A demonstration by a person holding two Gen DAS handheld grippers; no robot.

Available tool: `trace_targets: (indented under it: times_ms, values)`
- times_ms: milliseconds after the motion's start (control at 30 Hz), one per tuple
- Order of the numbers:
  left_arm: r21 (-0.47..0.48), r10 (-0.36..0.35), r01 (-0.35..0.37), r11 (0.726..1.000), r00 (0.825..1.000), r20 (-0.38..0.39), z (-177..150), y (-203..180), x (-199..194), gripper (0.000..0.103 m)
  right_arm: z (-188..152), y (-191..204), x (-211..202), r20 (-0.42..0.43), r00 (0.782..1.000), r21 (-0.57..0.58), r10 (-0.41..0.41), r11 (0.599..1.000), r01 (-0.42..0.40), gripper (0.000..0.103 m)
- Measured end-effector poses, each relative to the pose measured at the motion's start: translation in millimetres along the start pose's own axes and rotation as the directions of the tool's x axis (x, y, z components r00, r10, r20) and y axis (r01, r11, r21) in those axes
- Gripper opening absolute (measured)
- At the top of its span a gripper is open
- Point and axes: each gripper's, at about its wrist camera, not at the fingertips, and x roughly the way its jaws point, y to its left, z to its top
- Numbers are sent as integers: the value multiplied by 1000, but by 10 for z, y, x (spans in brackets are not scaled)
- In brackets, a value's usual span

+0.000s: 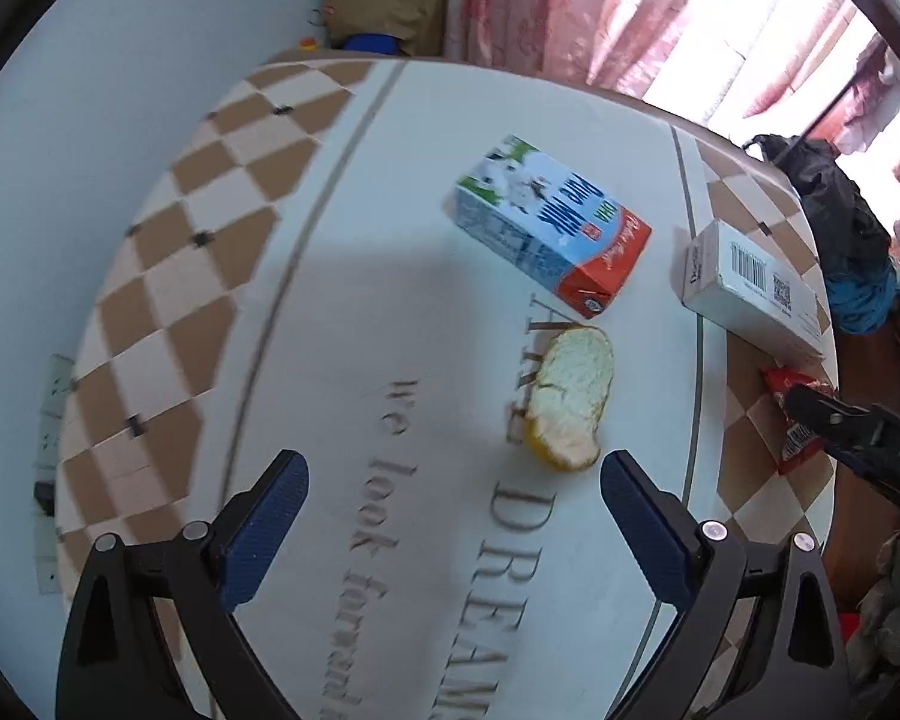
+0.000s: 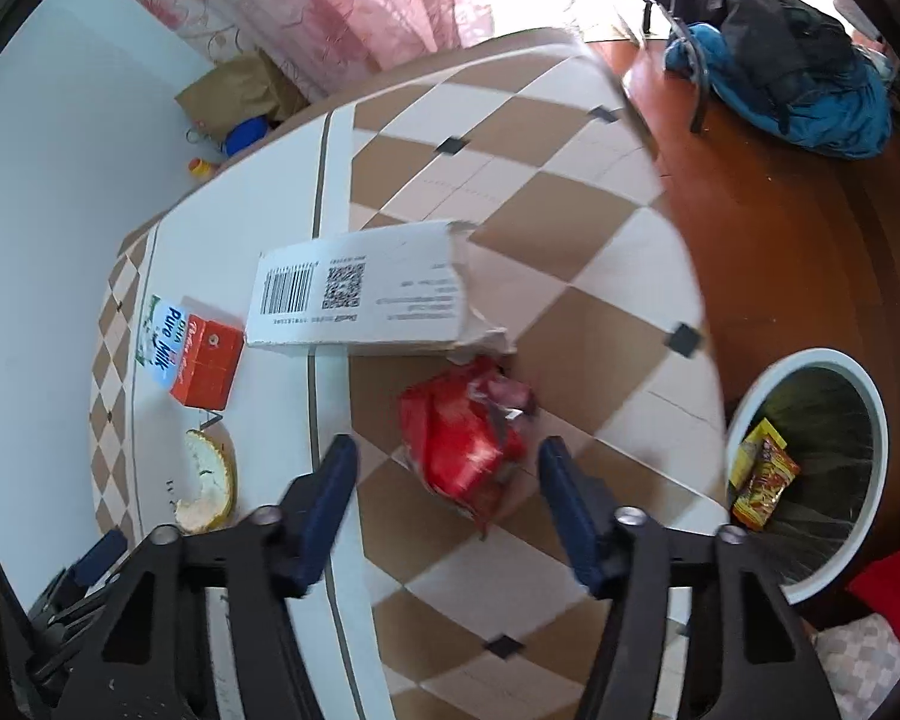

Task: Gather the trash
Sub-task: 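Grasp the red snack wrapper with the right tool while the left tool grasps the bread slice, then carry the red wrapper and bread slice over the bin with both tools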

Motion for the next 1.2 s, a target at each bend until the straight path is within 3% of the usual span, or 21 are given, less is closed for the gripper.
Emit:
trace_targets:
  times_ms: [67, 267, 333, 367, 433, 500, 833, 1200]
  values:
    - [36, -14, 15, 999, 1000, -13, 57, -119, 69, 99, 2, 42, 43, 1, 1000, -18, -4, 1000, 4, 41]
    - [167, 12, -11, 986, 1000, -4, 175, -494, 262, 96, 5, 158, 34, 31, 998, -84, -53, 995, 55, 30]
    - [188, 25, -23, 982, 1000, -7, 181, -555, 295, 70, 2, 163, 16, 34, 997, -95, -63, 993, 66, 29]
    - [193, 21, -20, 981, 1000, -6, 181, -578, 300, 67, -4, 162, 8, 36, 997, -98, -62, 993, 66, 29]
    - [195, 17, -20, 981, 1000, 17, 185, -581, 276, 42, -19, 158, -14, 38, 997, -103, -64, 992, 67, 28]
    - [193, 0, -3, 981, 1000, 14, 181, -601, 266, 31, -45, 137, -59, 39, 998, -107, -57, 992, 61, 28]
    - [187, 4, -26, 982, 993, 115, 39, -505, -260, 30, -307, 96, -512, 85, 996, -116, -1, 993, 11, 26]
    - [236, -76, 1, 972, 947, 311, -313, -698, -1433, 30, -682, -128, -1616, 230, 970, -104, 85, 993, -63, 26]
